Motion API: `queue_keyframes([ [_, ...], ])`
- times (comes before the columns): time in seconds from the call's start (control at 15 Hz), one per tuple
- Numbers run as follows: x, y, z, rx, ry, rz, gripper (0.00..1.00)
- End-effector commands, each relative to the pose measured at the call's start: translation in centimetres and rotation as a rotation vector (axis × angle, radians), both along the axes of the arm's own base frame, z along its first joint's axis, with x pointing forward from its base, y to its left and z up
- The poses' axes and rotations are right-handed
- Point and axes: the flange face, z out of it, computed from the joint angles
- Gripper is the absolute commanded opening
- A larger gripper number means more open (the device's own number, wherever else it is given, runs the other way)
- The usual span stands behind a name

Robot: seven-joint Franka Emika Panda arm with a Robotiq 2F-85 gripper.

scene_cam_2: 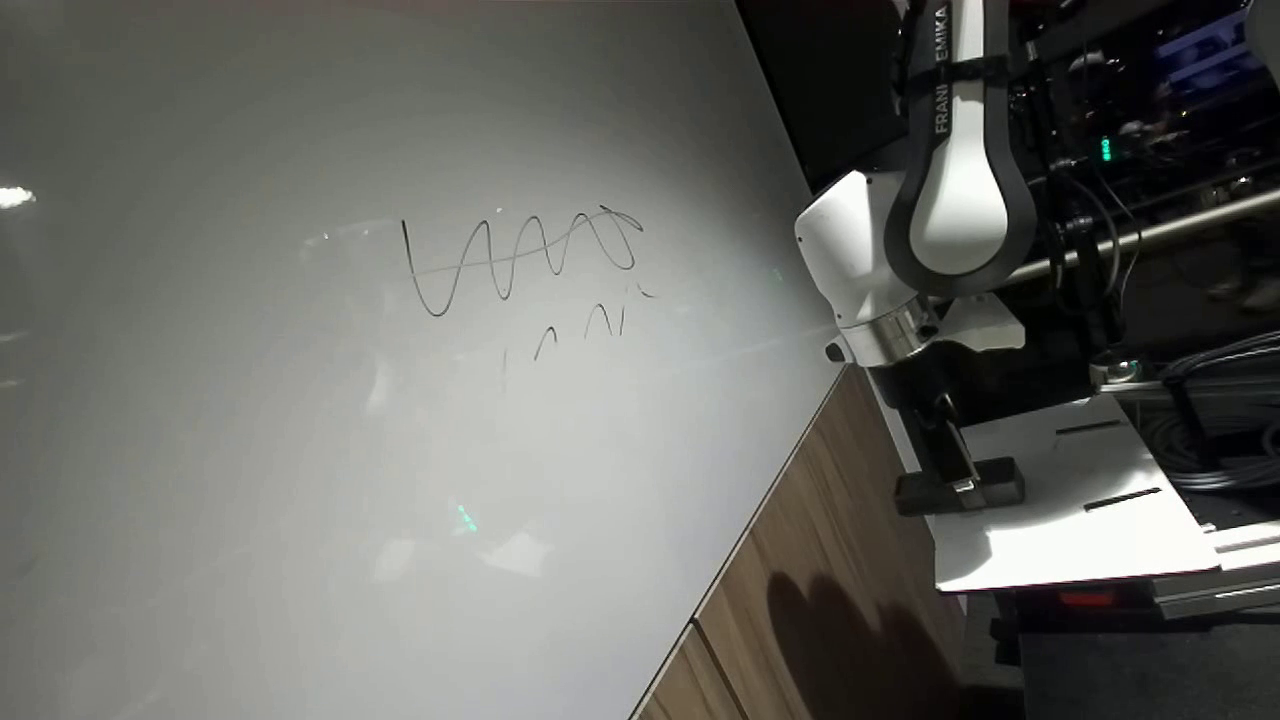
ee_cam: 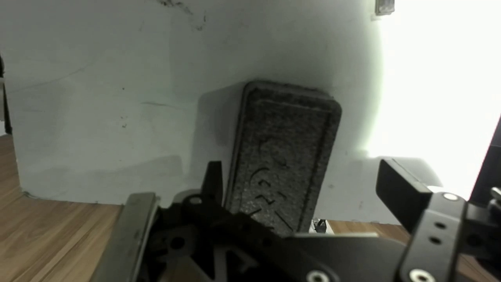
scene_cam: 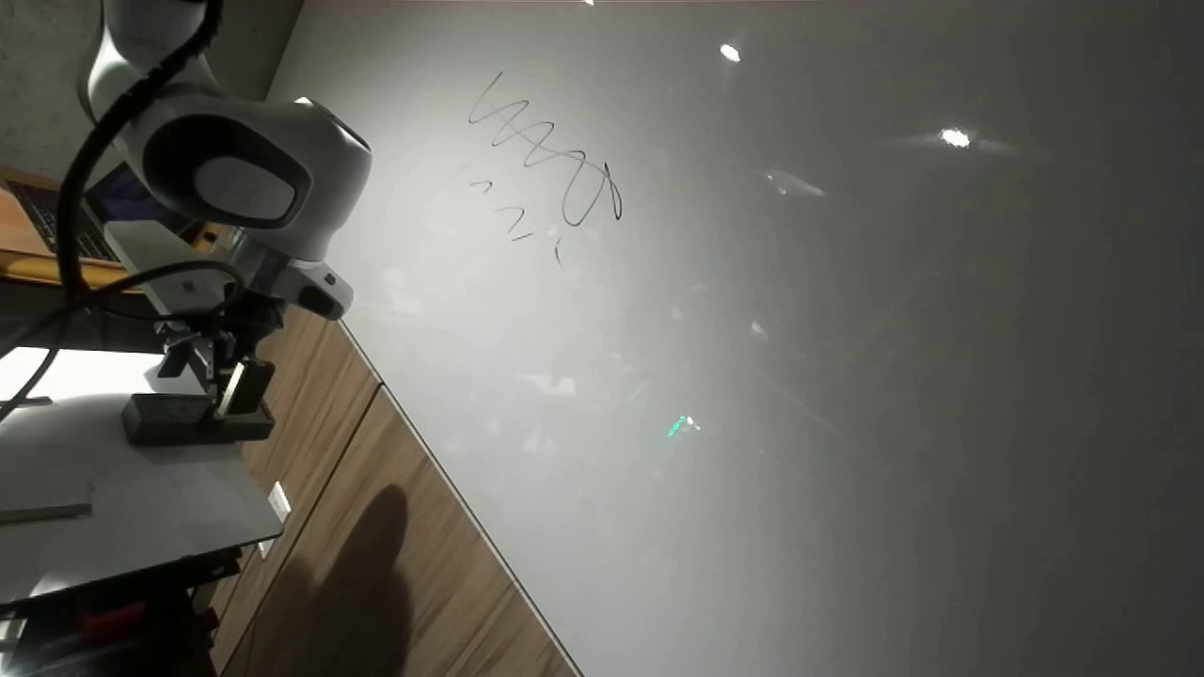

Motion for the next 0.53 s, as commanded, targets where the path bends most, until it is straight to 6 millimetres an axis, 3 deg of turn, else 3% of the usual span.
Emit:
queue_keyframes([
  [0.0,0.23,-0.16,-0.25,-0.006,-0.022,-0.007,1.00],
  [0.47,0.26,-0.52,-0.33,-0.005,-0.020,-0.013,1.00],
])
